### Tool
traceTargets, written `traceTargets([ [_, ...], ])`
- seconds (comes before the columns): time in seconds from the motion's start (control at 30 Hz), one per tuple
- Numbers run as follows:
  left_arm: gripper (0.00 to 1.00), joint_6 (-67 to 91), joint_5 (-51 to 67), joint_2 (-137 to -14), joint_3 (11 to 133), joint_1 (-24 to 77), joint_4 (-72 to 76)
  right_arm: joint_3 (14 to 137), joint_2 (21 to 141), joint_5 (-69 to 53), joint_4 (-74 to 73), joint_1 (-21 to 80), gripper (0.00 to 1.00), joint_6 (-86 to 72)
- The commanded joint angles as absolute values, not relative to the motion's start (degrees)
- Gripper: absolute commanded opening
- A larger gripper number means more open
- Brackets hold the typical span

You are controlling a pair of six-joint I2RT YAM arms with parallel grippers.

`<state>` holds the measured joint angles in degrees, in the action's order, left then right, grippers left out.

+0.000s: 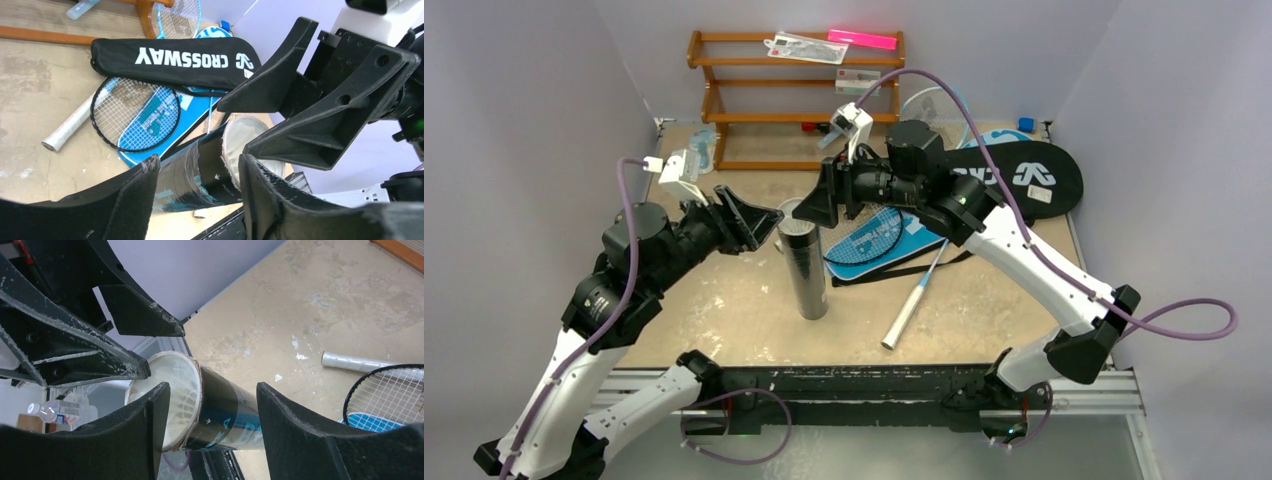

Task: Pack up the badminton gear
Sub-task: Close the lid on the shuttle tube.

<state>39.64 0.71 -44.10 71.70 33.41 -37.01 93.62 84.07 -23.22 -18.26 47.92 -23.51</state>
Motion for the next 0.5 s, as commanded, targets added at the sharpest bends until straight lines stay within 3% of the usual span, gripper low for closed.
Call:
traceTargets([
  [0.0, 0.63, 35.44, 0.23, -42.45, 73.39, 33.41, -37.59, 95.17, 86.99, -19.95, -30.77, 47.83, 0.65, -19.85],
  [0.2, 0.79, 23.50, 6.80, -37.03, 72.21, 33.45, -32.68, 97.25, 88.06, -19.29, -31.42, 47.80, 0.64, -20.39],
  [0.47, 0.85, 10.13, 15.79, -26.79, 58.70, 33.41, -28.69, 96.61, 88.15, -20.25, -30.42, 47.71, 0.64, -21.22],
])
